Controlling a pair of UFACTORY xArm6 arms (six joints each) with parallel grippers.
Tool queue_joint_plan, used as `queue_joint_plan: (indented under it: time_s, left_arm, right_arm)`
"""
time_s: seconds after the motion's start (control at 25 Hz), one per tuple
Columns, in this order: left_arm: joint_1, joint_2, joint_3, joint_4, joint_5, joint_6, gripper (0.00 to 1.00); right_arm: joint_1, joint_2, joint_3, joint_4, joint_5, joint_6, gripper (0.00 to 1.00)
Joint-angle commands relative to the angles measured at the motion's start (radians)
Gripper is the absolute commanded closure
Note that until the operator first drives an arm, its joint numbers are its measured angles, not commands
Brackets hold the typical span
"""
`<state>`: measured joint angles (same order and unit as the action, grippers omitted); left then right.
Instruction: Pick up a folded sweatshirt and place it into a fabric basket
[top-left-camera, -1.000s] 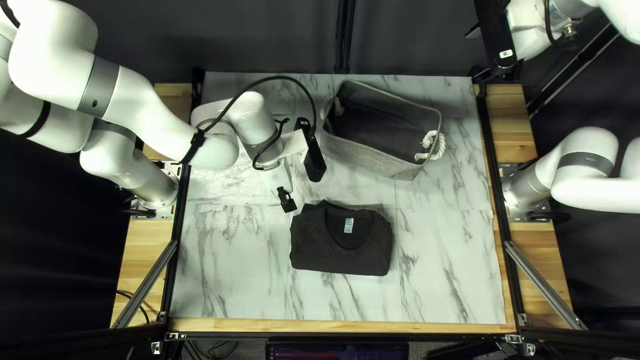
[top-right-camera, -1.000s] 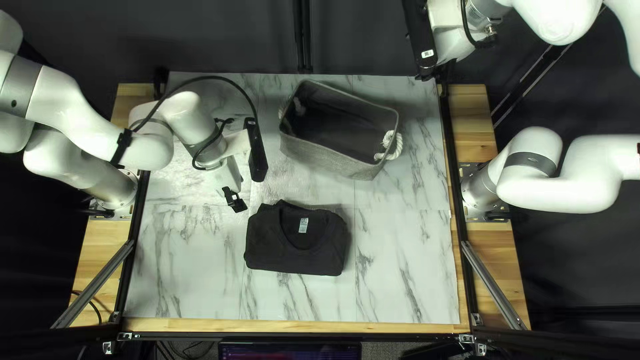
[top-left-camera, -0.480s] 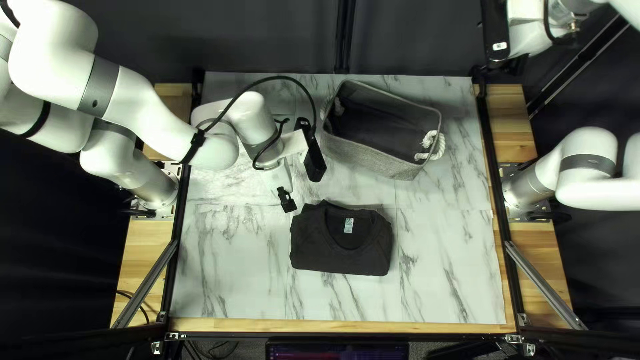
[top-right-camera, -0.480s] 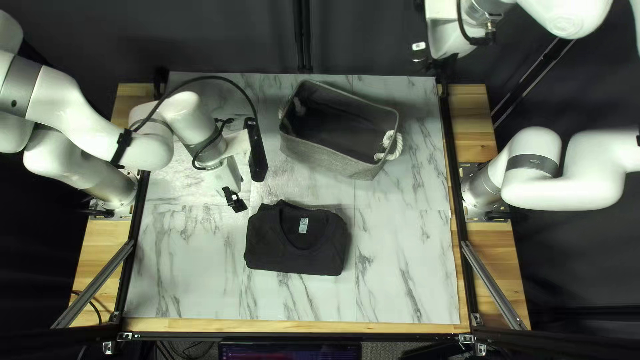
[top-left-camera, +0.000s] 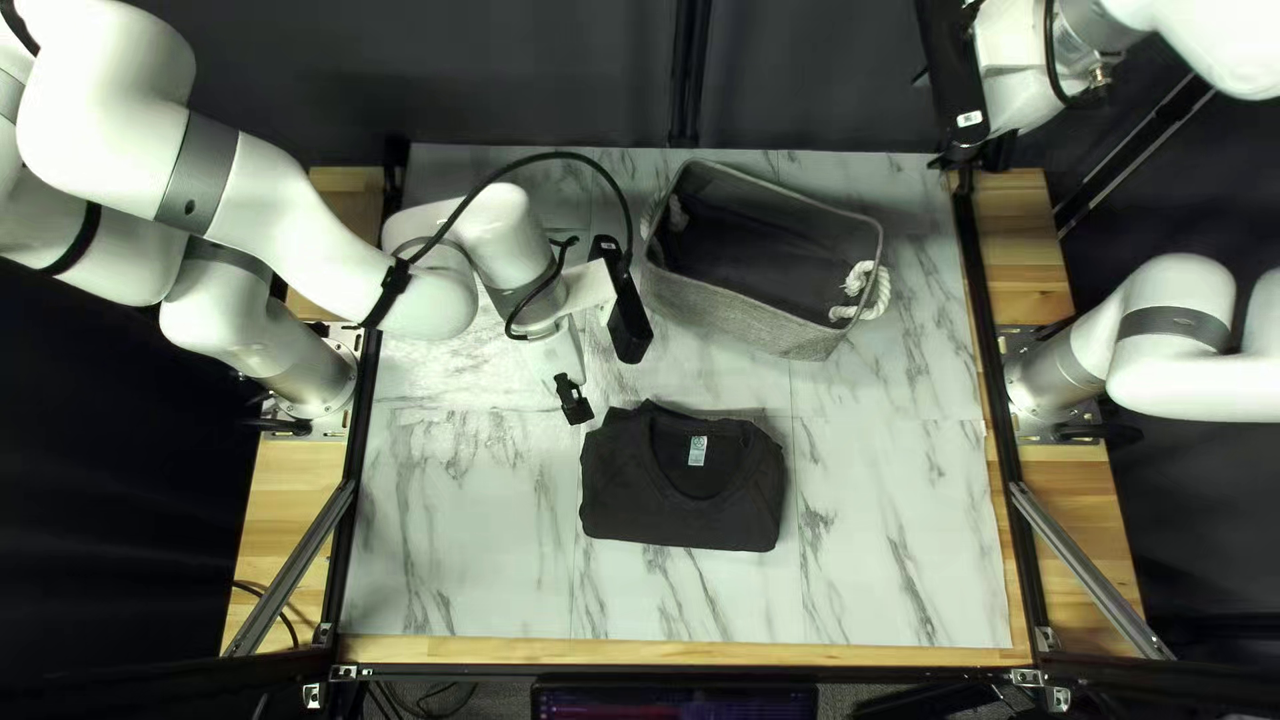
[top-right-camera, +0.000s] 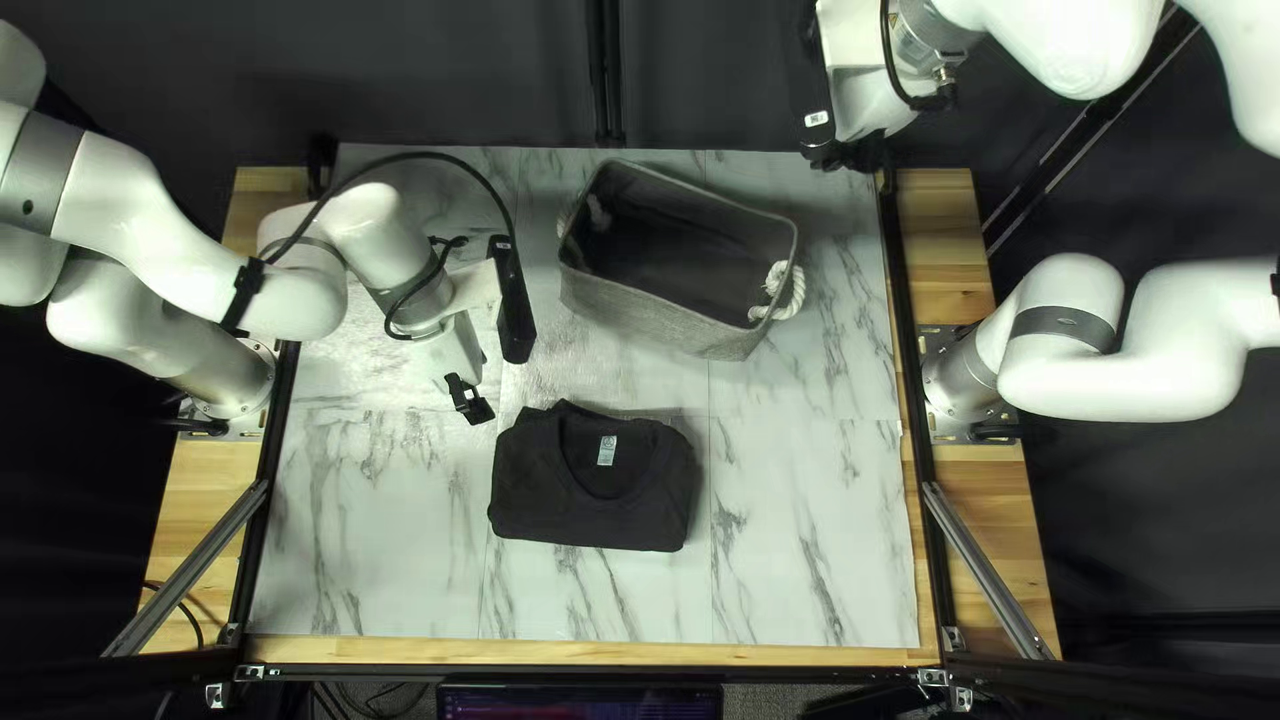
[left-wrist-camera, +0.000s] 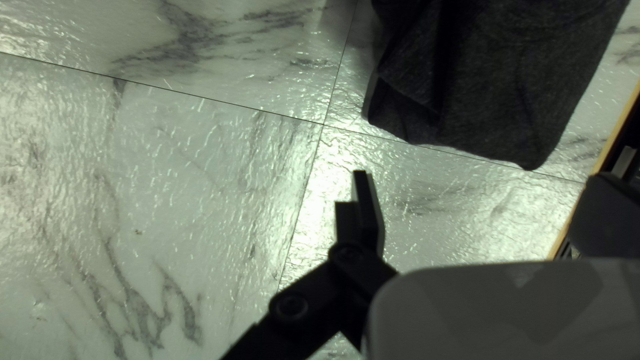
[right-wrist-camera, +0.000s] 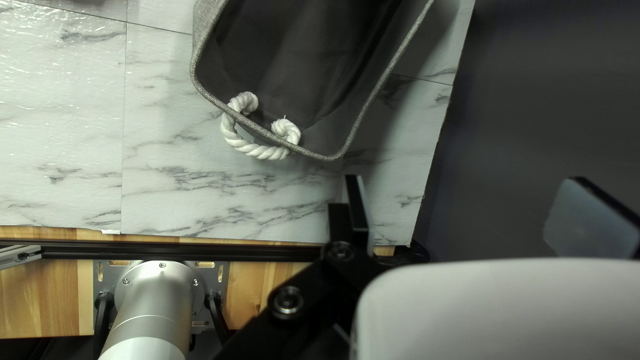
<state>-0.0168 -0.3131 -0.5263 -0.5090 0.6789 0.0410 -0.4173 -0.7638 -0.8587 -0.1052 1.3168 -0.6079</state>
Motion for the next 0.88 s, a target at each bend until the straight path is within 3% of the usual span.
queue_joint_plan:
  time_s: [0.04, 0.48, 0.88]
  left_arm:
    - [0.0, 0.0, 0.0, 0.0, 0.0, 0.0, 0.0]
    - [0.0, 0.0, 0.0, 0.0, 0.0, 0.0, 0.0]
    - [0.0, 0.0, 0.0, 0.0, 0.0, 0.0, 0.0]
  right_arm:
    - [0.0, 0.0, 0.0, 0.0, 0.0, 0.0, 0.0]
    - [0.078, 0.127, -0.062, -0.087, 0.036, 0.11, 0.0]
    - [0.085, 0.158, -0.065, -0.084, 0.025, 0.094, 0.0]
